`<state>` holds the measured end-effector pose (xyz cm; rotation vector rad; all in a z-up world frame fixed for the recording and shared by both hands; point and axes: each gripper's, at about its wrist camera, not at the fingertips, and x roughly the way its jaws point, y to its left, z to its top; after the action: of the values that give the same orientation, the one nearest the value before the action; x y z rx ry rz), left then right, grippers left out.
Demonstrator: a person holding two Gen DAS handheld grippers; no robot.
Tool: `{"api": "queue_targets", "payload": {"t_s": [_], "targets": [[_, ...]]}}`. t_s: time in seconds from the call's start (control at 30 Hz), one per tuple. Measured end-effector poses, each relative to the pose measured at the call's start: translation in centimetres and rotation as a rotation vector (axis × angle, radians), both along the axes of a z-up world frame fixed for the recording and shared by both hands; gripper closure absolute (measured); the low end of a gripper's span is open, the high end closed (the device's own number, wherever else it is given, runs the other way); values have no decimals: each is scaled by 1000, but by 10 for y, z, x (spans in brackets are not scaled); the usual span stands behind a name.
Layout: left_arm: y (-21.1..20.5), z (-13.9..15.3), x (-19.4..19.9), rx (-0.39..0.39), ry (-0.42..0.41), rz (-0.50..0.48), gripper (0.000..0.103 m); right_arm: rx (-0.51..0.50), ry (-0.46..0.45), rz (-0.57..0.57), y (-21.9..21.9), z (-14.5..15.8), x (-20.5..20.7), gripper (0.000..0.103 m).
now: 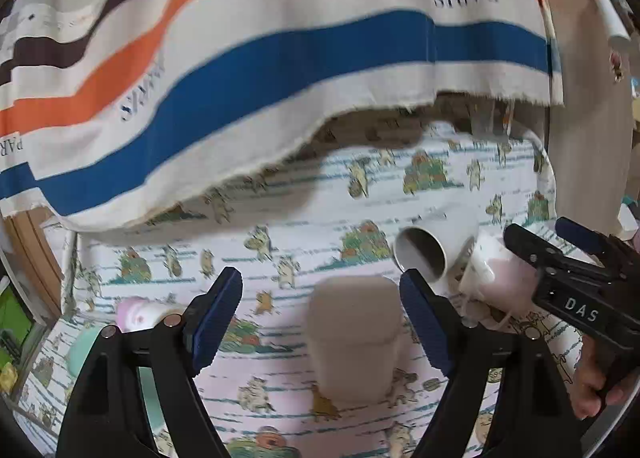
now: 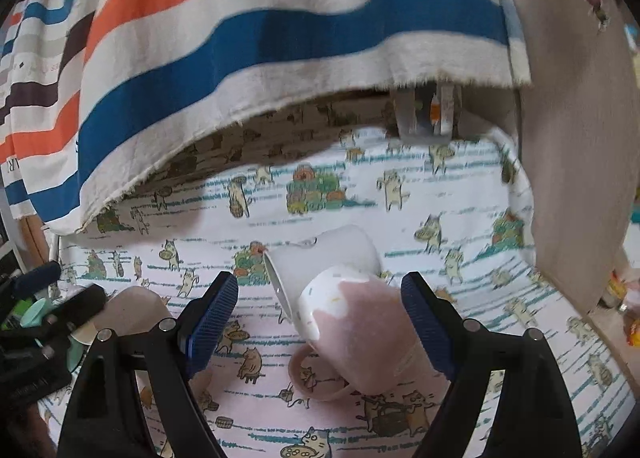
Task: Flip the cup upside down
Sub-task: 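Set the beige cup rim-down on the table and open the left gripper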
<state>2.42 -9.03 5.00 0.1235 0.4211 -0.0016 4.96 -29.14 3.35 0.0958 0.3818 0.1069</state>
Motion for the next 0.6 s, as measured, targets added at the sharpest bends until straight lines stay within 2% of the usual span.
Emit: {"api": "queue_targets", "payload": {"t_s": [0.07,0.17,0.23,0.37,0.47,0.53,0.6], "targets": [[8,5,-9,9,-40,4,19,14,-26,30,2,5,-7,18],[22,15,-26,14,-123,5,7,47,-61,74,4,12,-16,18],[28,20,-37,14,-186,-3,0,62,-85,96,6,15,-22,14],[39,28,-57,25,-301,-16,0,78,-132,134,11,19,-34,10],[51,30,-70,-8,-358,-3,0,74,-154,156,17,19,-41,0],[55,30,-79,-12,-399,-35,0,75,-160,161,19,19,-44,0],[59,29,-86,-2,-442,-26,0,74,-159,183,21,20,-47,0]]}}
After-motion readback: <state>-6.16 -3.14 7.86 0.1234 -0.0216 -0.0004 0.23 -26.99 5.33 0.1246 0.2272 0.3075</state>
